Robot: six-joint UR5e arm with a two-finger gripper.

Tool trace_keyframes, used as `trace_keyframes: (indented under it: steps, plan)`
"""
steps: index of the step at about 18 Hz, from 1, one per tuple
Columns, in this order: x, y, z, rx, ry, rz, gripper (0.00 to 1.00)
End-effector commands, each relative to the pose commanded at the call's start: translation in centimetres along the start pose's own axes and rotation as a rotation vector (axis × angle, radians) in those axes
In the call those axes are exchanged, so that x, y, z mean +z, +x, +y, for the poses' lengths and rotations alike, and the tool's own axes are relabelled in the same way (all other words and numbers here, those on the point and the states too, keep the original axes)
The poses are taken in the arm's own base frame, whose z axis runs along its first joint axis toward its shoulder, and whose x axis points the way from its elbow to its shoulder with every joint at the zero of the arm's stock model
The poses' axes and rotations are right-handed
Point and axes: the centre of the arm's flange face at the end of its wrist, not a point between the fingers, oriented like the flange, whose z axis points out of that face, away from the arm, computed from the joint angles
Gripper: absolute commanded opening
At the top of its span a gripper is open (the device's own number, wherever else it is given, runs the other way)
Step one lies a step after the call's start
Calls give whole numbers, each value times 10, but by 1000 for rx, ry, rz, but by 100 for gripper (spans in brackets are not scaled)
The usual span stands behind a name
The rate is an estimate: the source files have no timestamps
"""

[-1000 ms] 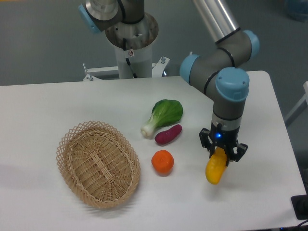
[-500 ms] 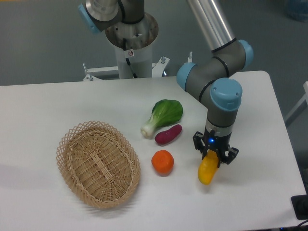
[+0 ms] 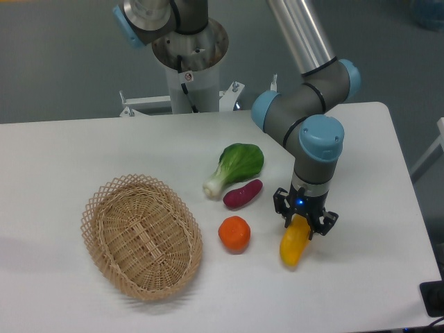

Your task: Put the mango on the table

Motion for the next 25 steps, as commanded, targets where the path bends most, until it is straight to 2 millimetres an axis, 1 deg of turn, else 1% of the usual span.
trace_keyframes:
  steps: [1,2,5,10,13,15,17,18,19,22,23,25]
  plan:
    - [-2,-1,-1,1,2,-4,98]
    - [-6,-2,-1,-3,4,-10,99]
    - [-16,-5,-4,-6,10,-27,100]
    - [-52,-22,-14,1,36,-96,100]
    - [-78,-32,-12,5,42,-129,100]
    - [-88,-35,-5,-2,31,-114,100]
    - [-97,-39,-4,29,12,-74,100]
    - [-104,-40,0,53,3,-54,100]
    - [-111,-42,8,70,-7,-33,100]
    - [-126,-47,44,152,-37,14,100]
    - [-128,-47,52,180,-41,25,100]
    - [-130,-49,60,210,-43,32,100]
